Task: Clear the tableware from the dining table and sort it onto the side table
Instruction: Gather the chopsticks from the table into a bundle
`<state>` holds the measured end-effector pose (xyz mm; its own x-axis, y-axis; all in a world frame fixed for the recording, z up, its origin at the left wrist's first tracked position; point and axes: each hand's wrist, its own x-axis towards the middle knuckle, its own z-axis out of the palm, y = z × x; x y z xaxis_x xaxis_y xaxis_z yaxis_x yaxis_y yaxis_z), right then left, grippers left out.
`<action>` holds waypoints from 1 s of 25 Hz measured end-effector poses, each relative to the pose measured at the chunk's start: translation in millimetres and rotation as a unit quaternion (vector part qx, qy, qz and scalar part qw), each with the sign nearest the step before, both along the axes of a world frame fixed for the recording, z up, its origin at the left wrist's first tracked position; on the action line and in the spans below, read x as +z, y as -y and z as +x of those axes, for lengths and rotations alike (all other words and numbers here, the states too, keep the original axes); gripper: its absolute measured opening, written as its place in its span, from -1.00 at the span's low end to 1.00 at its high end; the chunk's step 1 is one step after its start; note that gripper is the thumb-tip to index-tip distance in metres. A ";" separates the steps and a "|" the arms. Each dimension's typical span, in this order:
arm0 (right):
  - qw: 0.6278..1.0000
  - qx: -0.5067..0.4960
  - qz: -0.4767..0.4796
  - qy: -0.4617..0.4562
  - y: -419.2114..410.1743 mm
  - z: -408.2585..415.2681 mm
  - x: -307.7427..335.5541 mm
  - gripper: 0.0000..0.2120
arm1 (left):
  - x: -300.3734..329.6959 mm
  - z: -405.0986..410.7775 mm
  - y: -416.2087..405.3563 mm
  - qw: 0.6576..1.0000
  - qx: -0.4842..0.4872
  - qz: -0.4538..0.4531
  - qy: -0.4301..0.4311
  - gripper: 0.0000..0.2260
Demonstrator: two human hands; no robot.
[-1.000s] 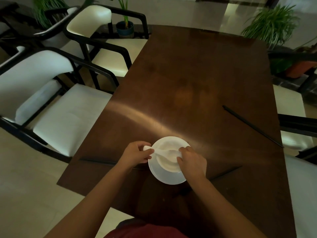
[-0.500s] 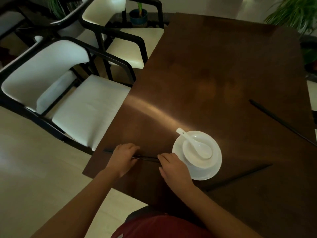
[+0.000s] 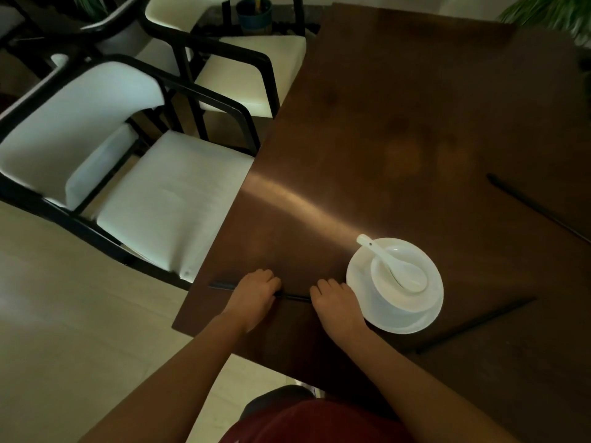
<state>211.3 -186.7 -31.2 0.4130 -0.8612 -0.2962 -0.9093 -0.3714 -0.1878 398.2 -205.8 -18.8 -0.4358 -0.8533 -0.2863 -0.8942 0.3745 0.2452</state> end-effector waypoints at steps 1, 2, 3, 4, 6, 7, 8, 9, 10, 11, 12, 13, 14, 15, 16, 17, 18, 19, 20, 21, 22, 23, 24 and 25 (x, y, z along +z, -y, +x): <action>1.000 -0.002 0.000 -0.002 0.4 0.1 0.0 -0.73 | 0.7 0.6 1.1 1.000 -0.011 0.000 0.000 -0.81; 1.000 -0.002 0.000 -0.005 0.6 0.1 0.3 -0.73 | 1.4 1.3 1.5 1.000 -0.019 0.000 0.000 -0.81; 1.000 0.001 0.002 -0.010 0.5 0.1 1.2 -0.74 | 2.4 1.9 1.3 1.000 -0.022 0.004 0.004 -0.80; 1.000 0.005 0.004 -0.016 -0.1 0.2 2.5 -0.77 | 3.5 2.1 0.8 1.000 -0.021 0.012 0.008 -0.79; 0.999 0.015 0.013 -0.026 -0.8 1.4 6.6 -0.80 | 5.0 2.3 1.7 0.999 -0.022 0.035 0.018 -0.74; 0.999 0.011 0.019 -0.025 -0.8 1.4 10.0 -0.81 | 6.0 2.4 3.4 0.999 -0.026 0.044 0.018 -0.74; 1.000 -0.005 0.021 -0.016 0.3 0.8 16.2 -0.82 | 8.2 2.4 6.1 0.998 -0.030 0.050 0.009 -0.74; 1.000 -0.023 0.020 -0.003 2.6 -1.5 24.9 -0.83 | 11.9 3.2 9.1 0.998 -0.035 0.052 -0.007 -0.75; 0.999 -0.034 0.015 0.013 6.7 -5.9 37.0 -0.84 | 17.8 4.3 12.7 0.997 -0.040 0.051 -0.028 -0.76; 0.999 -0.036 0.008 0.032 11.7 -12.2 51.3 -0.85 | 25.2 6.0 16.1 0.997 -0.043 0.046 -0.053 -0.78; 0.998 -0.035 0.004 0.055 17.2 -20.0 68.6 -0.86 | 34.1 6.9 19.4 0.995 -0.043 0.038 -0.082 -0.80; 0.996 -0.036 0.001 0.080 22.4 -29.3 87.2 -0.87 | 44.5 6.2 22.2 0.992 -0.040 0.032 -0.112 -0.83; 0.994 -0.038 -0.001 0.105 26.6 -39.8 105.5 -0.88 | 55.3 2.7 24.6 0.988 -0.034 0.033 -0.145 -0.86; 0.990 -0.044 -0.012 0.132 29.2 -52.8 121.6 -0.88 | 66.3 -4.6 26.5 0.982 -0.025 0.041 -0.181 -0.88; 0.984 -0.060 -0.030 0.164 30.2 -66.3 135.3 -0.84 | 76.2 -14.6 27.6 0.973 -0.007 0.059 -0.221 -0.88; 0.972 -0.095 -0.057 0.209 29.9 -82.3 146.2 -0.75 | 84.6 -26.5 27.8 0.960 0.025 0.086 -0.267 -0.87; 0.947 -0.150 -0.088 0.268 28.4 -101.7 154.5 -0.67 | 91.7 -40.0 28.2 0.938 0.067 0.119 -0.320 -0.86; 0.913 -0.218 -0.120 0.323 24.8 -125.0 157.7 -0.63 | 97.4 -53.4 28.2 0.905 0.115 0.154 -0.378 -0.84; 0.877 -0.293 -0.146 0.353 18.5 -153.1 156.1 -0.63 | 101.4 -69.4 27.9 0.863 0.161 0.193 -0.439 -0.82; 0.849 -0.363 -0.155 0.351 10.8 -181.2 148.6 -0.68 | 103.6 -84.8 27.3 0.817 0.201 0.228 -0.490 -0.81; 0.836 -0.421 -0.138 0.324 1.7 -207.9 135.9 -0.73 | 104.4 -100.5 26.9 0.777 0.232 0.256 -0.526 -0.80; 0.836 -0.459 -0.102 0.285 -10.0 -231.7 118.9 -0.77 | 104.3 -117.6 26.9 0.746 0.257 0.279 -0.547 -0.81; 0.845 -0.471 -0.062 0.247 -22.0 -249.4 99.9 -0.78 | 103.8 -134.2 26.9 0.721 0.278 0.299 -0.559 -0.83; 0.860 -0.463 -0.031 0.213 -34.3 -263.4 81.5 -0.77 | 102.6 -152.0 26.4 0.701 0.294 0.319 -0.566 -0.83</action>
<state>-52.1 -152.3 50.3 -0.3984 -0.8883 -0.2286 -0.6750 0.4527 -0.5826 246.2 -232.2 83.8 -0.3182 -0.8364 -0.4463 0.0560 -0.4866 0.8718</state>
